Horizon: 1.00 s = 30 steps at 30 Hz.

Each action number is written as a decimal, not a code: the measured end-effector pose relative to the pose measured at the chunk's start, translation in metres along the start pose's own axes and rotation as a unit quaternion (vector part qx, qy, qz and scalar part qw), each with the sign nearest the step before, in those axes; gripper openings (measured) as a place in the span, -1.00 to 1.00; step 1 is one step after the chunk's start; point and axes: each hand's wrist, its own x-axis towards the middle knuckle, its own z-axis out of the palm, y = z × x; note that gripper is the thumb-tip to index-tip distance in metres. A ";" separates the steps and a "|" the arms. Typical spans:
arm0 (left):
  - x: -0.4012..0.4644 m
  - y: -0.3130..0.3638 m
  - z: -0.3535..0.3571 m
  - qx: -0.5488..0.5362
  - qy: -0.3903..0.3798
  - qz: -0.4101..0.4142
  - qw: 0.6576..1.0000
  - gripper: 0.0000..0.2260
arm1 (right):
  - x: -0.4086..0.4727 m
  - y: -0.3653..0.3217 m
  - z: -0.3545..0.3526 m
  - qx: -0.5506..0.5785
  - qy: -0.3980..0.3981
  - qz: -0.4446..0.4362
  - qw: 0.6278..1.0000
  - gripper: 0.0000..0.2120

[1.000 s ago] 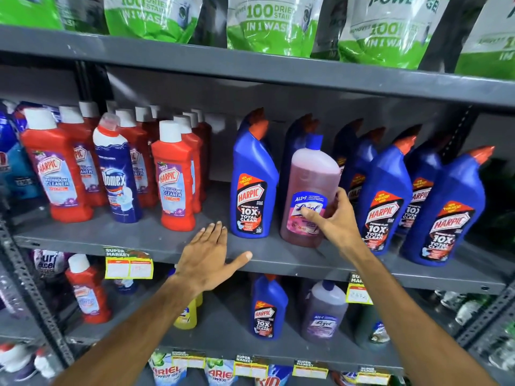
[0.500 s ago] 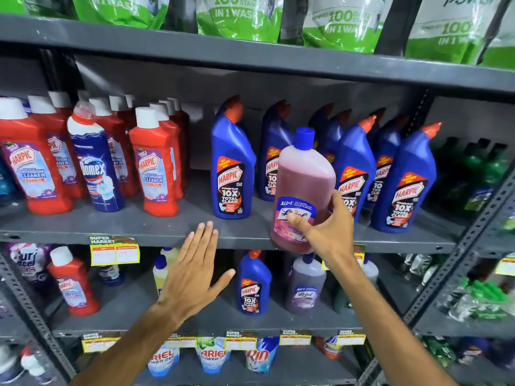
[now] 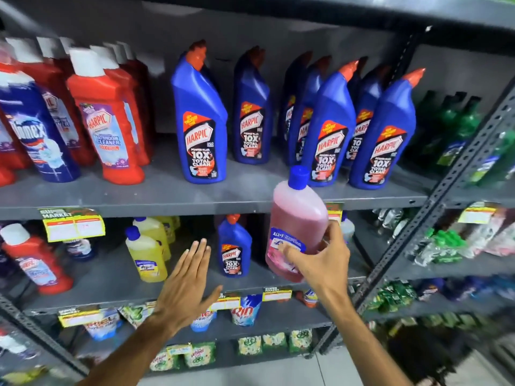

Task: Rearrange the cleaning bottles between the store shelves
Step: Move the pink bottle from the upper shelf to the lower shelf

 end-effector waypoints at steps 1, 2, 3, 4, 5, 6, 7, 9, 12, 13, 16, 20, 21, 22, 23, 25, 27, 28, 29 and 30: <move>-0.001 0.000 0.007 -0.005 -0.012 0.003 1.000 -0.17 | -0.005 0.011 0.003 -0.010 0.002 0.011 1.000 -0.37; -0.003 0.001 0.015 -0.012 -0.024 0.004 1.000 -0.17 | -0.010 0.023 0.006 -0.021 0.002 0.022 1.000 -0.37; -0.005 0.002 0.022 -0.018 -0.036 0.003 0.999 -0.17 | -0.015 0.035 0.009 -0.032 0.001 0.033 0.999 -0.37; -0.007 0.002 0.028 -0.023 -0.048 -0.001 0.999 -0.16 | -0.020 0.046 0.014 -0.043 -0.002 0.046 0.998 -0.37; -0.007 0.003 0.034 -0.028 -0.060 -0.007 0.998 -0.16 | -0.024 0.058 0.020 -0.051 -0.004 0.060 0.997 -0.38; -0.006 0.003 0.041 -0.035 -0.070 -0.012 0.997 -0.15 | -0.028 0.069 0.026 -0.056 -0.005 0.076 0.996 -0.38; -0.004 0.002 0.048 -0.040 -0.080 -0.016 0.996 -0.13 | -0.030 0.081 0.034 -0.060 -0.003 0.090 0.994 -0.38; 0.002 -0.001 0.061 -0.038 -0.094 -0.024 0.995 -0.07 | -0.033 0.102 0.051 -0.066 0.008 0.113 0.991 -0.38; 0.015 -0.008 0.083 -0.041 -0.117 -0.041 0.991 0.05 | -0.031 0.128 0.080 -0.061 0.029 0.138 0.988 -0.36; 0.019 -0.010 0.092 -0.042 -0.122 -0.046 0.991 0.06 | -0.029 0.136 0.089 -0.053 0.035 0.147 0.987 -0.36; 0.025 -0.016 0.122 -0.026 -0.149 -0.058 0.987 0.03 | -0.024 0.154 0.116 -0.028 0.059 0.187 0.980 -0.34; 0.031 -0.029 0.150 -0.041 -0.154 -0.067 0.985 0.12 | -0.020 0.172 0.143 -0.034 0.090 0.199 0.975 -0.33; 0.031 -0.032 0.156 -0.048 -0.150 -0.067 0.985 0.13 | -0.019 0.177 0.148 -0.039 0.097 0.200 0.974 -0.33; 0.032 -0.034 0.161 -0.053 -0.148 -0.067 0.985 0.13 | -0.018 0.181 0.151 -0.044 0.102 0.200 0.974 -0.33; 0.032 -0.037 0.166 -0.054 -0.152 -0.067 0.985 0.12 | -0.018 0.185 0.154 -0.047 0.104 0.196 0.974 -0.33; 0.033 -0.041 0.175 -0.050 -0.167 -0.068 0.982 0.10 | -0.018 0.192 0.159 -0.046 0.104 0.186 0.976 -0.34; 0.035 -0.045 0.182 -0.046 -0.180 -0.072 0.980 0.11 | -0.018 0.195 0.162 -0.049 0.101 0.181 0.977 -0.33; 0.036 -0.047 0.184 -0.047 -0.183 -0.075 0.979 0.11 | -0.017 0.195 0.163 -0.052 0.102 0.182 0.977 -0.33; 0.038 -0.048 0.186 -0.049 -0.185 -0.078 0.979 0.12 | -0.017 0.196 0.164 -0.056 0.103 0.183 0.976 -0.33; 0.039 -0.048 0.188 -0.053 -0.185 -0.080 0.978 0.12 | -0.016 0.197 0.165 -0.059 0.103 0.184 0.976 -0.34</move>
